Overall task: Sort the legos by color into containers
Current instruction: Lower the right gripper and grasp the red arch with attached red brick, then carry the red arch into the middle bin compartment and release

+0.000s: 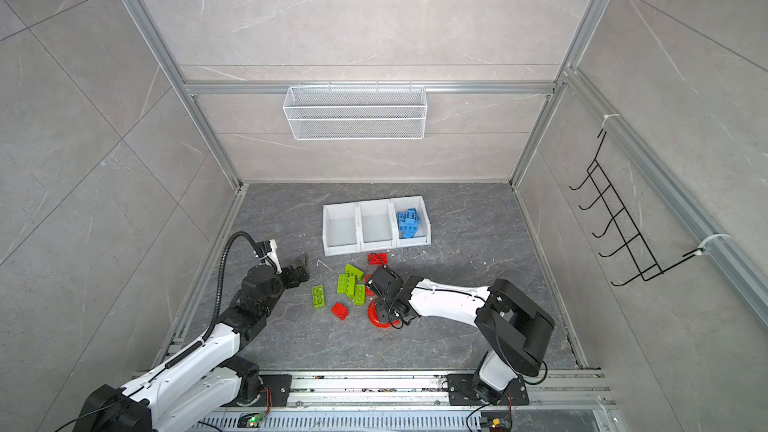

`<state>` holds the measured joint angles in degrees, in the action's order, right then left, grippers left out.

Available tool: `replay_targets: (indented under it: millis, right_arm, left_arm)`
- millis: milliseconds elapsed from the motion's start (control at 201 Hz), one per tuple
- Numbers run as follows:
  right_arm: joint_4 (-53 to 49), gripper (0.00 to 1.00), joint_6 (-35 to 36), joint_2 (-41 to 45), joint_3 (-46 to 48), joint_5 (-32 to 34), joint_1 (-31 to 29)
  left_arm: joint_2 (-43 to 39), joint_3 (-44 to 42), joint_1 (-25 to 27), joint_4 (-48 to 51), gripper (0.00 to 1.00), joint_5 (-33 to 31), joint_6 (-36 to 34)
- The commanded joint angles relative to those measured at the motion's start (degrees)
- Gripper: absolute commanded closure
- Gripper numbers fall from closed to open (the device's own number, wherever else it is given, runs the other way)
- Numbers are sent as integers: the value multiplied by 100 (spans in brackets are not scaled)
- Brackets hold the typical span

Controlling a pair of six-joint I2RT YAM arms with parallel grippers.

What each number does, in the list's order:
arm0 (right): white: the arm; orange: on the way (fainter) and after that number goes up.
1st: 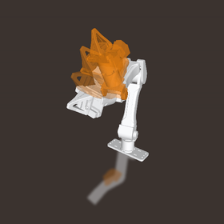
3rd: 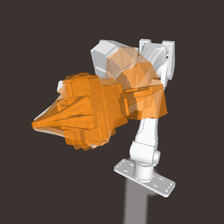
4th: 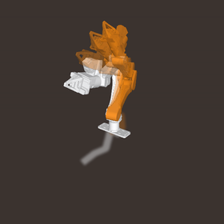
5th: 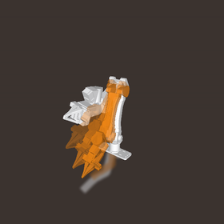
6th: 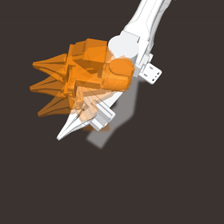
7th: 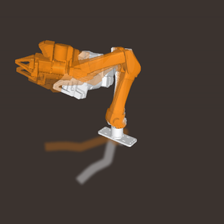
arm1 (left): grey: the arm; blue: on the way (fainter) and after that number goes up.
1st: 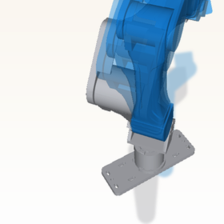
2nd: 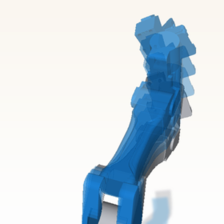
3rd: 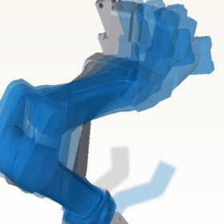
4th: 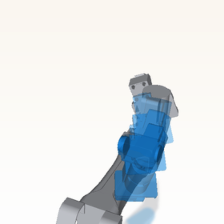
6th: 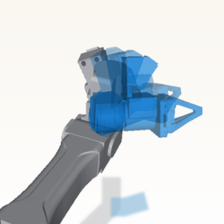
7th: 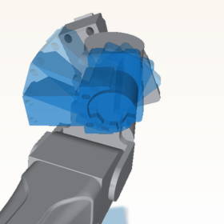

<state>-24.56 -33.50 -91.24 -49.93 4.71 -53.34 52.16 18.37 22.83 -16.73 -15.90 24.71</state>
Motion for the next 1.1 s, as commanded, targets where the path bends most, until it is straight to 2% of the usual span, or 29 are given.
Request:
replay_targets:
  millis: [0,329,632,802,1090]
  right_arm:
    - [203,76,-49,494,86,4,-27]
    - [366,82,173,977,4,12,148]
    - [609,83,615,956,-471,-687,811]
    - [408,84,1039,588,-1200,-1032,1354]
    - [-21,84,1613,-841,-3190,-760,1937]
  left_arm:
    - [-83,112,-33,-155,1,78,23]
    - [-118,126,-33,-125,1,79,-20]
    - [-171,114,-34,-111,1,64,-40]
    - [-163,106,-37,-111,0,77,-35]
    - [-151,123,-37,-102,1,96,-44]
